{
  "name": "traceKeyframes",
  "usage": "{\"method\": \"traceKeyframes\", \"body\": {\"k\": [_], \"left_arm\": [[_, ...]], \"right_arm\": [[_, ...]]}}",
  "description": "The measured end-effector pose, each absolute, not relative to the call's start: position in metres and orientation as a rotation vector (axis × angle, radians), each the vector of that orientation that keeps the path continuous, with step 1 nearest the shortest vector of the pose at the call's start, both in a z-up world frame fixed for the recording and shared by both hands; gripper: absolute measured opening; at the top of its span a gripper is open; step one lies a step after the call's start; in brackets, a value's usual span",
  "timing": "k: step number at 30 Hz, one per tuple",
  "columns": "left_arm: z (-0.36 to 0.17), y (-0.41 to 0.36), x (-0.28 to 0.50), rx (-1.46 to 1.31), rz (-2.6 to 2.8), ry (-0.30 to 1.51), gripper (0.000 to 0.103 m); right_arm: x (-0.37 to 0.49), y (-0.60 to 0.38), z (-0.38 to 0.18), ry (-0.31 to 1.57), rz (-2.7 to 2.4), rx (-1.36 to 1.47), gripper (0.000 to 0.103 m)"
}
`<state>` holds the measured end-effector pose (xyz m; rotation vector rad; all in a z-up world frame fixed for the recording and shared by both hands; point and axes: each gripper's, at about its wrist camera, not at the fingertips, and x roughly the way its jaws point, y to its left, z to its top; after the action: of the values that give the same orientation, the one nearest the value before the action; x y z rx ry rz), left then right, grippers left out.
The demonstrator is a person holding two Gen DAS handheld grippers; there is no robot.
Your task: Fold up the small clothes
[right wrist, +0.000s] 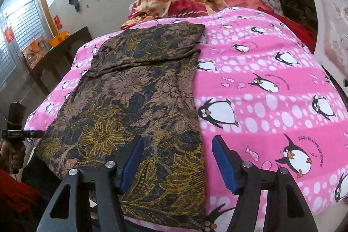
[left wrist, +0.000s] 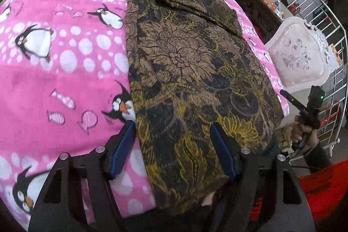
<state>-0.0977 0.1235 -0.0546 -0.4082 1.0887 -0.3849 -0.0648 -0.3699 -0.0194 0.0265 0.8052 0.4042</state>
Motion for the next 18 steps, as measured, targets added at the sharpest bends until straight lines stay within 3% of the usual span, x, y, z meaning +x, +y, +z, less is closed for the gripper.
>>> {"method": "traceKeyframes", "body": {"k": [18], "left_arm": [[-0.055,0.111,-0.116,-0.369,-0.535,1.065,0.071]], "right_arm": [[-0.077,-0.385,0.001,0.748,0.386,0.055,0.063]]}}
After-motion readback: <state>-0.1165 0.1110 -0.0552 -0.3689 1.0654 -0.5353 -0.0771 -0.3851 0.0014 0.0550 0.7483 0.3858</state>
